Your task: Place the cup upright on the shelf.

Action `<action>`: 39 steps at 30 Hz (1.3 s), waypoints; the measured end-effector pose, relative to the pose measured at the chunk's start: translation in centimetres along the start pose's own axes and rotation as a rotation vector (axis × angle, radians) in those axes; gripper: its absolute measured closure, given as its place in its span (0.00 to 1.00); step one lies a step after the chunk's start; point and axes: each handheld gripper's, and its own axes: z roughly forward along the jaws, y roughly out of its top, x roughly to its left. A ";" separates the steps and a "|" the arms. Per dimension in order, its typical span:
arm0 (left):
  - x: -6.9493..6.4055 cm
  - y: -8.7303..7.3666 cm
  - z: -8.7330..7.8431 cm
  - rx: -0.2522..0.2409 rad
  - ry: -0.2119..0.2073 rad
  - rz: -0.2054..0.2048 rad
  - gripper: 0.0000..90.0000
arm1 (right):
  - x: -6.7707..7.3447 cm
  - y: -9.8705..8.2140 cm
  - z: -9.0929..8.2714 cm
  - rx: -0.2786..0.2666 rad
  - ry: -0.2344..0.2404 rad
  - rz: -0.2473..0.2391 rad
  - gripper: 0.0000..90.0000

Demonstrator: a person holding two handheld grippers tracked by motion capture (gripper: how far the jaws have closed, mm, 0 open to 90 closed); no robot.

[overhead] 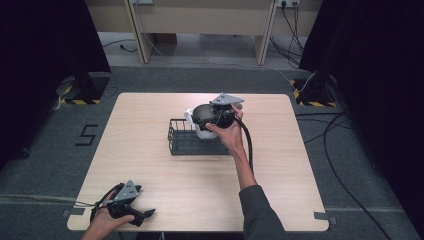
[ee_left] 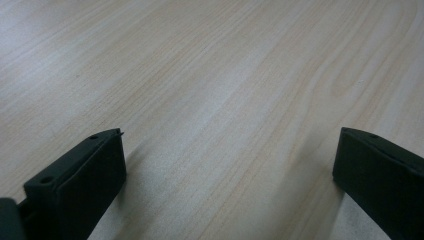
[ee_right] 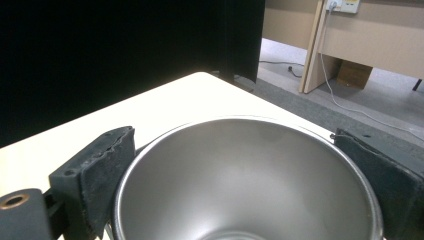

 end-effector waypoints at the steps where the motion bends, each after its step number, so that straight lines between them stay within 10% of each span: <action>1: 0.0 0.0 0.0 0.000 0.000 0.000 0.00 | 0.0 -0.1 0.1 0.000 0.000 0.002 0.07; 30: 0.0 0.0 0.0 0.000 0.000 -0.002 0.00 | -0.2 -2.0 0.4 0.080 -0.046 -0.007 0.06; 36: 0.0 0.0 0.0 0.000 0.000 0.000 0.00 | 0.2 -1.2 -0.2 -0.033 -0.051 0.007 0.22; 39: 0.0 0.0 0.0 -0.001 0.001 0.000 0.00 | 0.4 -0.3 -0.8 -0.062 -0.052 0.028 0.12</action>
